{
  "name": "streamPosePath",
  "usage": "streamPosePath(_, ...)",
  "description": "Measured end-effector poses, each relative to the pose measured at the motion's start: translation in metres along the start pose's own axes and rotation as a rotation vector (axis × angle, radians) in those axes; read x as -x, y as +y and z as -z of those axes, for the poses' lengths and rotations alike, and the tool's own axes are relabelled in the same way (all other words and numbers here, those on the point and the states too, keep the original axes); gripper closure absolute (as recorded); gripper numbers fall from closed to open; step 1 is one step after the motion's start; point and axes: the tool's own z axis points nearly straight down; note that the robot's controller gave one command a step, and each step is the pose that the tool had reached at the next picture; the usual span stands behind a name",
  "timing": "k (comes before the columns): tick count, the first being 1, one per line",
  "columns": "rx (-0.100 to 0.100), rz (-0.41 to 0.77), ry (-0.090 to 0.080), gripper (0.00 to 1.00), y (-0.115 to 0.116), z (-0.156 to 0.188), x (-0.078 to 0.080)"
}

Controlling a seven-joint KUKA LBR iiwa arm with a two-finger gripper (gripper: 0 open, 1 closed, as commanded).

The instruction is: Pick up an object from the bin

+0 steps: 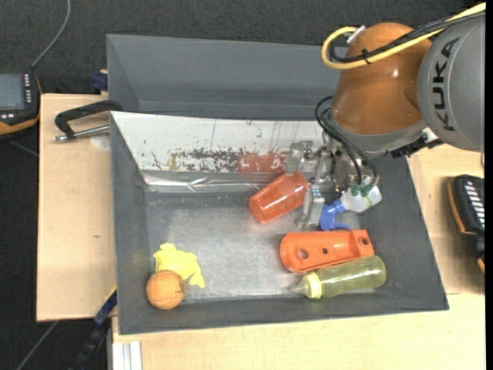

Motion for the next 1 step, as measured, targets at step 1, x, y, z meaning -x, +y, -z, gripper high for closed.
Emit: streamPosePath(1, 0.000, 0.000, -0.009, 0.00, 0.0000, 0.0050, 0.0014)
